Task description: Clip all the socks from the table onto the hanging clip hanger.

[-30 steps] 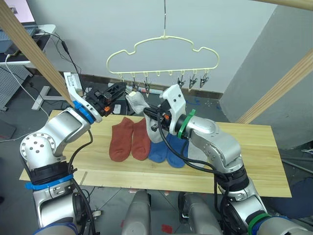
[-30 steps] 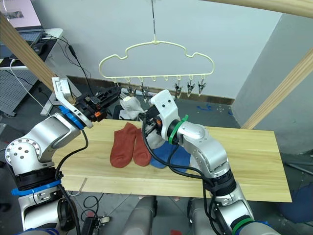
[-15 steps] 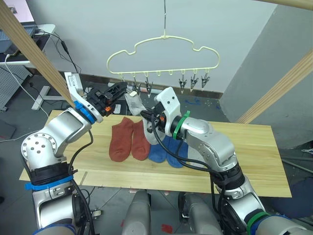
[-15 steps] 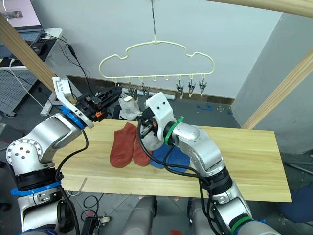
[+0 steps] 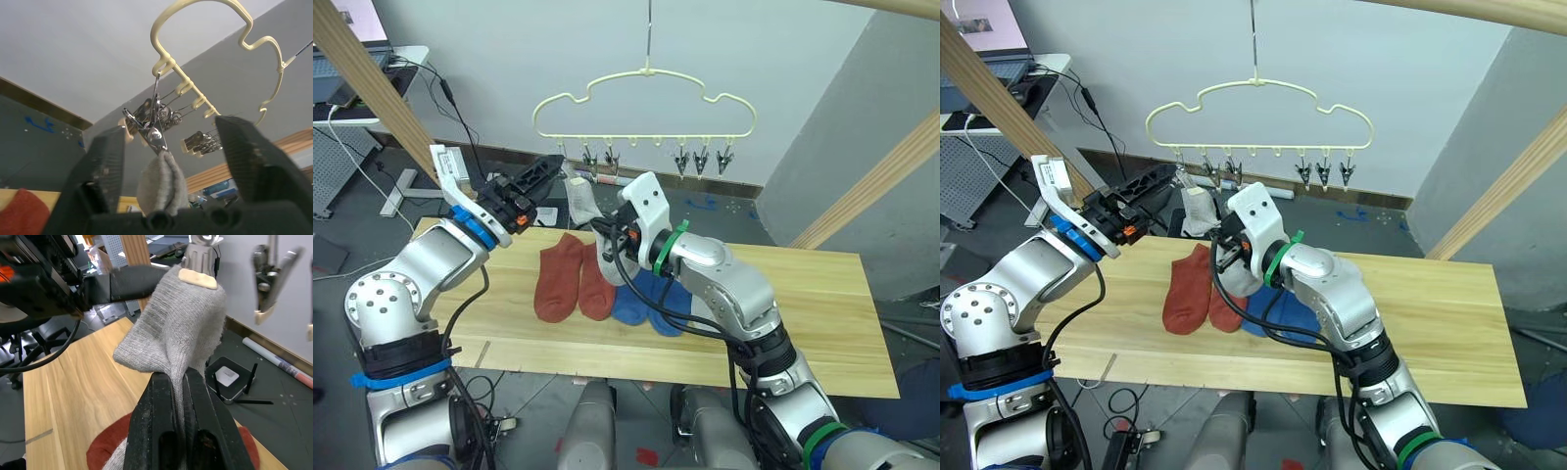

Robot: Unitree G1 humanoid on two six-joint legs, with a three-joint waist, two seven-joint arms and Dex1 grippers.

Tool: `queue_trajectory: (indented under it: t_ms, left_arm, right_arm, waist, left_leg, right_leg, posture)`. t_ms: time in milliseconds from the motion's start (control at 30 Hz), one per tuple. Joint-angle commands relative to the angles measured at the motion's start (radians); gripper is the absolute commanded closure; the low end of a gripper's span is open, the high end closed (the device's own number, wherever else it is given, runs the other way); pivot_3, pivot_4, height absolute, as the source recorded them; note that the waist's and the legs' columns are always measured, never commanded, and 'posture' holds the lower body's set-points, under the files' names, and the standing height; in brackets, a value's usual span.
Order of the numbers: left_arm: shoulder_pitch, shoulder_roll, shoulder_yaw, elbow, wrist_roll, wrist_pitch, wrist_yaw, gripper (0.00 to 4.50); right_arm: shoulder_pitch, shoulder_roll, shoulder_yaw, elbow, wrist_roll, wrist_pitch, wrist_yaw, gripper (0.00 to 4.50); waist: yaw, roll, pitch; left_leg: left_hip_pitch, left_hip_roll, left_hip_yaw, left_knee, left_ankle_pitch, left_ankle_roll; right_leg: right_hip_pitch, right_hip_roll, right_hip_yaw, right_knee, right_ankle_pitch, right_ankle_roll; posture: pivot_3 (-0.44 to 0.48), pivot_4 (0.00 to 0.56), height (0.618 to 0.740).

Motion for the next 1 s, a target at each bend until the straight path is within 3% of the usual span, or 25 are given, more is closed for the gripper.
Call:
queue_trajectory:
  t_ms: [33,67,167,233,500,667,767,1000]
  left_arm:
    - [0.057,0.118,-0.057,-0.134,0.247,-0.038,-0.048,0.05]
    - [0.071,0.140,-0.074,-0.159,0.305,-0.051,-0.063,0.05]
    - [0.155,0.190,-0.133,-0.261,0.484,-0.120,-0.146,0.03]
    - [0.225,0.226,-0.181,-0.304,0.569,-0.174,-0.303,0.03]
    - [0.257,0.102,-0.227,-0.327,0.747,-0.326,-0.406,0.03]
    - [0.240,0.018,-0.287,-0.341,0.832,-0.370,-0.417,0.03]
    - [0.215,-0.049,-0.298,-0.321,0.895,-0.444,-0.415,0.62]
    - [0.162,-0.160,-0.370,-0.259,1.045,-0.536,-0.405,2.73]
  right_arm:
    - [-0.020,0.029,-0.003,0.005,0.002,-0.036,-0.006,4.50]
    - [-0.022,0.033,-0.003,0.012,-0.002,-0.040,-0.009,4.50]
    - [-0.018,0.064,-0.020,0.038,0.018,-0.040,-0.012,3.71]
    - [-0.009,0.070,-0.021,0.048,0.021,-0.040,-0.007,3.07]
    - [0.108,-0.050,-0.025,-0.038,-0.010,-0.042,0.006,0.17]
    - [0.178,-0.147,-0.078,-0.155,0.030,-0.056,0.047,0.02]
    - [0.211,-0.188,-0.145,-0.243,0.099,-0.058,0.092,0.00]
    - [0.205,-0.251,-0.242,-0.351,0.196,-0.013,0.104,0.00]
  waist:
    - [-0.001,0.000,0.000]
    - [0.000,0.001,0.001]
    - [0.004,0.003,0.002]
    - [0.005,0.003,0.002]
    - [0.024,0.005,0.003]
    - [0.027,0.005,0.003]
    - [0.030,0.005,0.003]
    - [0.029,0.006,0.004]
  left_leg:
    - [0.000,0.000,0.000,0.000,0.000,0.000]
    - [0.000,0.000,0.000,-0.001,0.000,0.000]
    - [0.000,0.000,0.001,-0.004,0.000,-0.001]
    - [0.000,0.000,0.000,-0.008,0.001,-0.003]
    - [0.000,0.000,-0.002,-0.014,0.003,-0.005]
    - [0.000,0.000,-0.001,-0.014,0.003,-0.005]
    - [0.000,0.000,-0.002,-0.014,0.003,-0.005]
    - [0.000,0.000,-0.001,-0.013,0.003,-0.005]
  right_leg:
    - [0.000,0.000,0.000,0.000,0.000,0.000]
    - [-0.001,0.001,0.000,0.000,-0.001,-0.001]
    - [-0.002,0.001,0.000,0.000,-0.003,-0.005]
    - [-0.002,0.000,0.000,-0.002,-0.004,-0.006]
    - [-0.004,-0.001,-0.003,-0.003,-0.006,-0.010]
    - [-0.003,-0.001,-0.003,-0.003,-0.006,-0.010]
    - [-0.003,-0.001,-0.003,-0.003,-0.006,-0.010]
    - [-0.003,0.001,-0.002,-0.001,-0.006,-0.010]
  posture:
    - [0.267,0.316,0.740]
    - [0.267,0.316,0.740]
    - [0.280,0.311,0.740]
    - [0.282,0.311,0.740]
    - [0.273,0.312,0.740]
    - [0.261,0.313,0.740]
    - [0.249,0.313,0.740]
    - [0.231,0.319,0.740]
